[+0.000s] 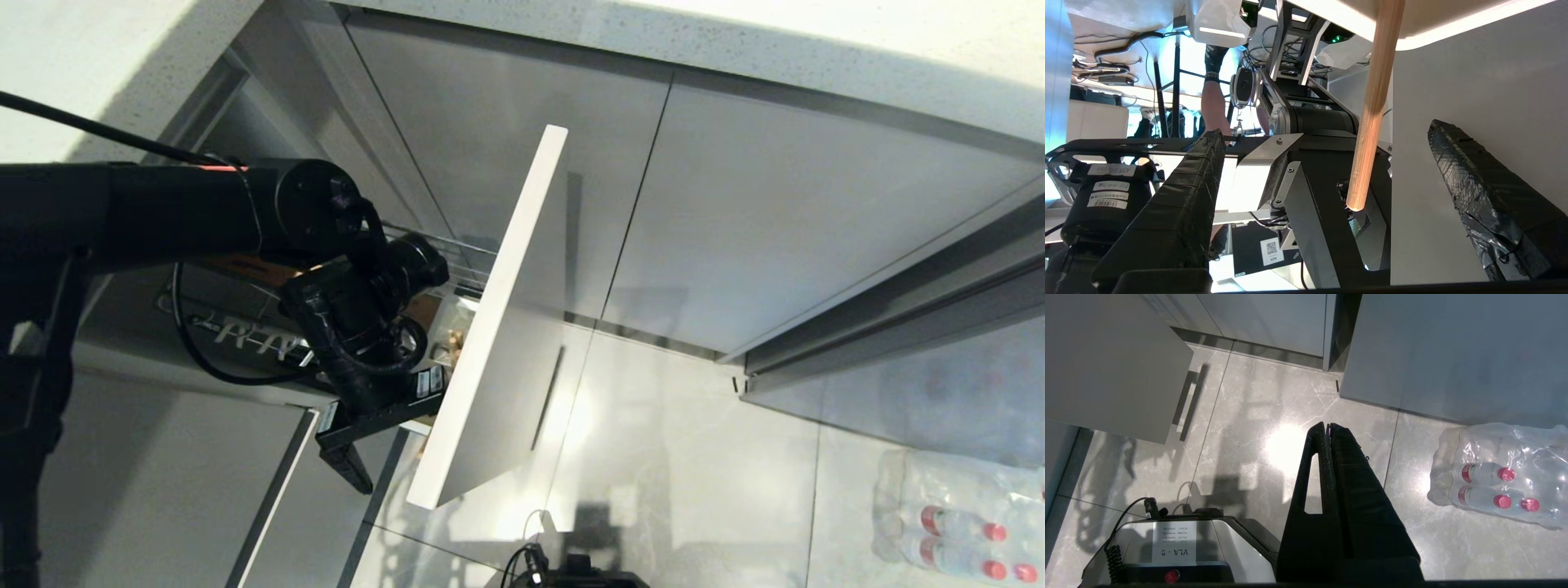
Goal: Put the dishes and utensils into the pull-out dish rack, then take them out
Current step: Take the chopsticks out of the cupboard
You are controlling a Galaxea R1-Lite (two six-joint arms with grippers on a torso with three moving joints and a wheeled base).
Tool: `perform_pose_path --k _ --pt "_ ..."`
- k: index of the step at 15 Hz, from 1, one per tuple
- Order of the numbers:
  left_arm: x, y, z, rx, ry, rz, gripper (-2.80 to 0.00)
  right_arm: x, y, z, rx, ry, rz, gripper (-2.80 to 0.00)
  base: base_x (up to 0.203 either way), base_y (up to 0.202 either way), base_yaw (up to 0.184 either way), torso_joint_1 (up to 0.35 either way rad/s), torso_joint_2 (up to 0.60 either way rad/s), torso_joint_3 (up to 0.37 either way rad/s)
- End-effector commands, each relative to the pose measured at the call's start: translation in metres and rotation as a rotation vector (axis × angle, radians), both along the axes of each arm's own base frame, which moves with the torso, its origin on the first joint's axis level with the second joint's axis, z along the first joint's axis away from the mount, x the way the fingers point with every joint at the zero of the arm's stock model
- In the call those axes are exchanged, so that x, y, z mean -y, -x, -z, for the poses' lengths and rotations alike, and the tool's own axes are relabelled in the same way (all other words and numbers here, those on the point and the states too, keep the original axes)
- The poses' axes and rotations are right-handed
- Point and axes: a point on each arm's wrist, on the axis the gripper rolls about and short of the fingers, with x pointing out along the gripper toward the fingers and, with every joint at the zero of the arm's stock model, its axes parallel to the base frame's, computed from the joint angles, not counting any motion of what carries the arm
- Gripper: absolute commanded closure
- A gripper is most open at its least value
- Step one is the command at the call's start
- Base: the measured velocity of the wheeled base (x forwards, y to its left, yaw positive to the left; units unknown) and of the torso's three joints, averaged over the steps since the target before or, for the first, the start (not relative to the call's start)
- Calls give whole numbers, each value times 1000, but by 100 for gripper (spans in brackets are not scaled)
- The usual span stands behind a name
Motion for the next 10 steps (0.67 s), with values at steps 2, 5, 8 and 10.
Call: perform_pose_path --k 2,5,8,10 --pt "0 -1 2 -13 -4 -6 -280 0 0 0 1 0 0 0 0 0 0 0 0 0" --pt "0 -1 2 -11 -3 -6 0 0 0 0 0 0 1 0 0 0 0 0 0 0" --pt "1 -2 2 -3 4 -19 0 0 0 0 0 -1 1 0 0 0 0 0 0 0" --pt "1 -3 1 1 5 -21 0 0 0 0 1 0 0 0 0 0 0 0 0 0"
